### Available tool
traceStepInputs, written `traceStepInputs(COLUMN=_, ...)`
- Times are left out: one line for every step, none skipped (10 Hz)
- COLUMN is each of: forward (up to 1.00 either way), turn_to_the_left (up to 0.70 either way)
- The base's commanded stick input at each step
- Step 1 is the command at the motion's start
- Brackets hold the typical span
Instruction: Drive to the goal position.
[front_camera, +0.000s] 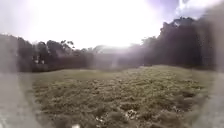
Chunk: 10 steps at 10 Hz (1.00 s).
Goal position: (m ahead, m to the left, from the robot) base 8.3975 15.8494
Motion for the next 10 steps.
traceStepInputs(forward=0.70, turn_to_the_left=0.00)
traceStepInputs(forward=0.70, turn_to_the_left=0.00)
traceStepInputs(forward=0.70, turn_to_the_left=0.00)
traceStepInputs(forward=0.70, turn_to_the_left=0.00)
traceStepInputs(forward=0.70, turn_to_the_left=0.00)
traceStepInputs(forward=0.70, turn_to_the_left=0.00)
traceStepInputs(forward=0.70, turn_to_the_left=0.00)
traceStepInputs(forward=0.70, turn_to_the_left=0.00)
traceStepInputs(forward=0.70, turn_to_the_left=0.00)
traceStepInputs(forward=0.70, turn_to_the_left=0.00)
